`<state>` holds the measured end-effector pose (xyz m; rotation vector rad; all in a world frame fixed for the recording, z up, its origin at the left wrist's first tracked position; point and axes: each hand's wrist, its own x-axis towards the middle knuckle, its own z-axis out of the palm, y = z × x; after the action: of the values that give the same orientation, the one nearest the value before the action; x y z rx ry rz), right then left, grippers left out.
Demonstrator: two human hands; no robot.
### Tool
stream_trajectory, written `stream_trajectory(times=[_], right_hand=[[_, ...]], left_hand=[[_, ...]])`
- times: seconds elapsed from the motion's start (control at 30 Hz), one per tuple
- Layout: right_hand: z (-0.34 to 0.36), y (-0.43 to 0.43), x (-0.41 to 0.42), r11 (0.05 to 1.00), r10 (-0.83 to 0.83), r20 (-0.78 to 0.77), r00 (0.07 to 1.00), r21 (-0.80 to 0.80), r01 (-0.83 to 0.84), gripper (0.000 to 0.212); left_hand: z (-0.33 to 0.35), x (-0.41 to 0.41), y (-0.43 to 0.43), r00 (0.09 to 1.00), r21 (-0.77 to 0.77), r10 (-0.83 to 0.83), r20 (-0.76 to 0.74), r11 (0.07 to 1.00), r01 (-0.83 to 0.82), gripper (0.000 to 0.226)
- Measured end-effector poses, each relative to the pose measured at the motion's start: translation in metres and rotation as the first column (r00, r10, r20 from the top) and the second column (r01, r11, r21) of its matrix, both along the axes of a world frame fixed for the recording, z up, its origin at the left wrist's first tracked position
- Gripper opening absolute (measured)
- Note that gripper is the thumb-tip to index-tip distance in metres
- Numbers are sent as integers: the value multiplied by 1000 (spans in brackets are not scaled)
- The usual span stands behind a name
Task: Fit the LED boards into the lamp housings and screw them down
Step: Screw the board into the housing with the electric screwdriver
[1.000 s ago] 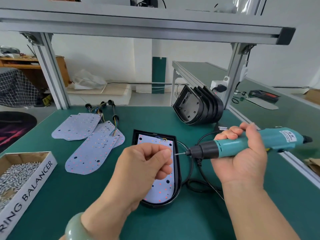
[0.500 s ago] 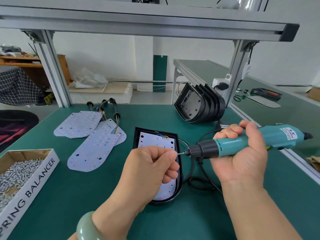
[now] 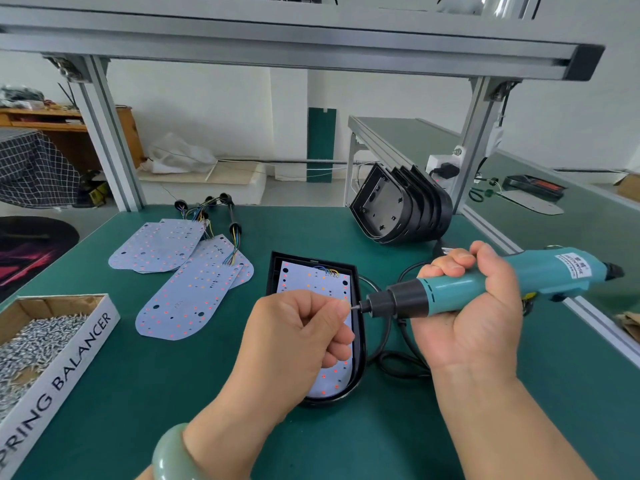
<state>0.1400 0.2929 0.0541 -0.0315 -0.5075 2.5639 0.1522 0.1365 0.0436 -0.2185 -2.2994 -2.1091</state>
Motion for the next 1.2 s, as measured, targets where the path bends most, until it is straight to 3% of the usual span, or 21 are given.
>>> stream_trajectory(times=[0.27, 0.33, 0.4, 0.43, 0.5, 0.57, 0.63, 0.7, 0.8, 1.07, 1.2], right_hand=[[1, 8, 0, 999, -31, 15, 999, -19, 31, 16], [2, 12, 0, 999, -48, 22, 999, -22, 48, 18], [3, 16, -1, 997, -67, 18, 998, -40, 68, 18], [3, 18, -1, 995, -81, 17, 997, -51, 82, 17], [2, 21, -3, 993, -105, 24, 994, -56, 106, 16], [0, 22, -4, 993, -111, 36, 993, -47, 112, 16], [-4, 24, -5, 993, -111, 50, 993, -30, 113, 17], [-6, 26, -8, 993, -117, 71, 991, 2, 117, 19], [-7, 26, -19, 982, -171, 121, 978, 98, 159, 20], [-2, 20, -52, 908, -232, 117, 966, 382, 172, 14], [-6, 18, -58, 889, -248, 146, 958, 426, 166, 16]], left_hand=[[8, -4, 0, 994, 26, -93, 53, 995, 92, 18], [11, -12, -7, 1000, -63, 19, -18, 998, -20, 19], [15, -30, -17, 964, -153, 231, -131, 956, -250, 16], [18, -40, -21, 947, -231, 289, -141, 920, -316, 27], [18, -61, -21, 959, -361, 282, 36, 898, -250, 59], [19, -74, -14, 958, -454, 210, 196, 885, -101, 48], [15, -83, -8, 952, -638, 212, 222, 769, -22, 53], [11, -89, -8, 961, -799, 165, 224, 596, 84, 58], [7, -98, -9, 963, -863, 141, 229, 488, 133, 57], [-8, -101, -10, 966, -800, 182, 183, 599, 38, 51], [-8, -100, -9, 968, -807, 186, 166, 590, 26, 54]])
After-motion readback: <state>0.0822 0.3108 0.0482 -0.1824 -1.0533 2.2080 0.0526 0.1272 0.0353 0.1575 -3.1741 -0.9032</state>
